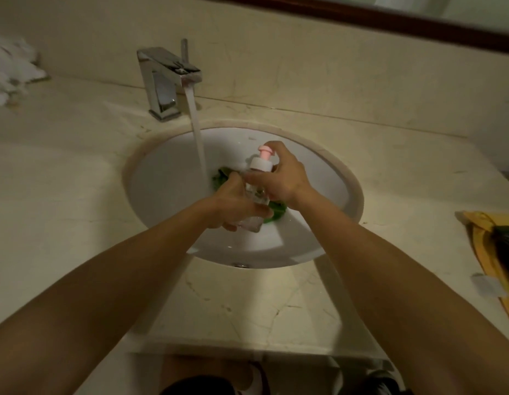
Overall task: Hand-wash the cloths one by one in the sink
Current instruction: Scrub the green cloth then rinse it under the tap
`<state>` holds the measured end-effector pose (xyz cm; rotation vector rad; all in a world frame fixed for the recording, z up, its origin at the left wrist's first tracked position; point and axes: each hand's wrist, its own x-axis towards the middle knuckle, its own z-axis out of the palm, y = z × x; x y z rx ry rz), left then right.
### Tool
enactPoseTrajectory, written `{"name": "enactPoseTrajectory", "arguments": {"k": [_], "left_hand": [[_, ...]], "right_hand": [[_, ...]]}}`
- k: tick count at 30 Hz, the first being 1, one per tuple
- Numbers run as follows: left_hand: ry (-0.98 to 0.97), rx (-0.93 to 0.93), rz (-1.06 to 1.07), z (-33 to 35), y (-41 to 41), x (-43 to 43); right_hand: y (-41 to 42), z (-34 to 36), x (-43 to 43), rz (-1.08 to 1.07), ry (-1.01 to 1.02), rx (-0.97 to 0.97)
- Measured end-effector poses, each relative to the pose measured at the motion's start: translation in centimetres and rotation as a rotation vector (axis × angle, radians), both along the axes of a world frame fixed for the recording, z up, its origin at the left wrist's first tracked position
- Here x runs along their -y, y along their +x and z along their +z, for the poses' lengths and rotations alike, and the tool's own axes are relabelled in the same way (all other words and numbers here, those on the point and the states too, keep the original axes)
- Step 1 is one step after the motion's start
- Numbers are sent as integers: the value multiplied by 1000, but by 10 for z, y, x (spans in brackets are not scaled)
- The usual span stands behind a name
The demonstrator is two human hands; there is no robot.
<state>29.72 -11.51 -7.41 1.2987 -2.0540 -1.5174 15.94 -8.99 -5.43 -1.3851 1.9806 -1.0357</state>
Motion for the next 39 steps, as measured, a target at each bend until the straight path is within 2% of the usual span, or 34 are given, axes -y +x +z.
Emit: {"name": "enactPoseTrajectory", "arguments": {"k": [5, 8, 11, 14, 19, 22, 25, 36, 39], "left_hand": [[20, -13, 16, 2, -4, 4], [3, -89, -5, 10, -5, 11], [-168, -118, -10, 22, -16, 17], [-377, -116, 67, 36, -40, 23], [-489, -197, 70, 61, -87, 48], [-470, -295, 71, 73, -113, 66], [-451, -329, 77, 77, -138, 82], [-408, -309, 142, 71, -192, 112], [-476, -202, 124, 72, -189, 109]], "right_hand": [[-7, 10, -1, 28, 48, 122], [-20, 24, -6, 44, -2, 135], [-32, 33, -9, 46, -33, 225], [-49, 41, -5, -42, -11, 284], [-88, 60, 4, -150, -177, 191], [-114, 69, 12, -185, -278, 69], [-138, 69, 24, -224, -324, 48], [-186, 61, 64, -271, -296, 20], [-178, 69, 56, -244, -216, -2]]}}
